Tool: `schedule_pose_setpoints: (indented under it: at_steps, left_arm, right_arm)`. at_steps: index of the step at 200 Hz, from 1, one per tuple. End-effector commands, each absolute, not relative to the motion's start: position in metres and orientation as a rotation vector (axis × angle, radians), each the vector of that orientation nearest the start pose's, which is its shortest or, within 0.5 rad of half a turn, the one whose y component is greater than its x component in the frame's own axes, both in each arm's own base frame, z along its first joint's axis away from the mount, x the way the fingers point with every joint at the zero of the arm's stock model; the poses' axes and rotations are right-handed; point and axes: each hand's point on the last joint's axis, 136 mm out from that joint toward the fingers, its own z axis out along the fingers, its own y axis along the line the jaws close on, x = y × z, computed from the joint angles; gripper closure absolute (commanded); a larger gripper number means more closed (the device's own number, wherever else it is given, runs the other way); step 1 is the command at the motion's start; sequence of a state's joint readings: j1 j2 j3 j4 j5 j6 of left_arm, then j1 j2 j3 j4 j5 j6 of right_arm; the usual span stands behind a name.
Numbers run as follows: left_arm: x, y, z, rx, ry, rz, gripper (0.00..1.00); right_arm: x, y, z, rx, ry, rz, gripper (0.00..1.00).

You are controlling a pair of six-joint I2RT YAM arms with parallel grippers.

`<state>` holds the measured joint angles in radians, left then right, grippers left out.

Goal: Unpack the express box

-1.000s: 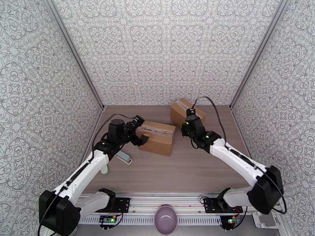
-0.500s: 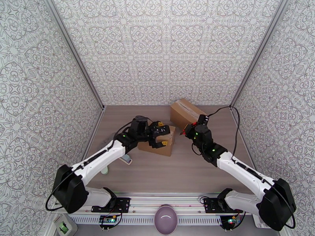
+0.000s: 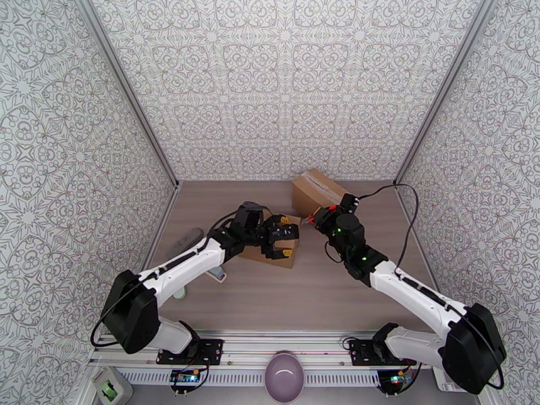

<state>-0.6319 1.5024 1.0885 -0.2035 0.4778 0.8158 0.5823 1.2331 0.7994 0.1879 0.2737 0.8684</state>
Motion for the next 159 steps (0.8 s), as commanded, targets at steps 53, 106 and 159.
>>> schedule_pose_setpoints:
  at_steps: [53, 106, 159]
  left_arm:
    - [0.315, -0.318, 0.193, 1.562, 1.435, -0.435, 0.12]
    - [0.312, -0.310, 0.181, 1.606, 1.455, -0.435, 0.12]
    - [0.309, -0.307, 0.165, 1.667, 1.472, -0.413, 0.12]
  right_arm:
    - [0.376, 0.202, 0.267, 0.465, 1.777, 0.887, 1.00]
    - [0.373, 0.201, 0.254, 0.488, 1.819, 0.880, 1.00]
    - [0.368, 0.199, 0.242, 0.562, 1.833, 0.922, 1.00]
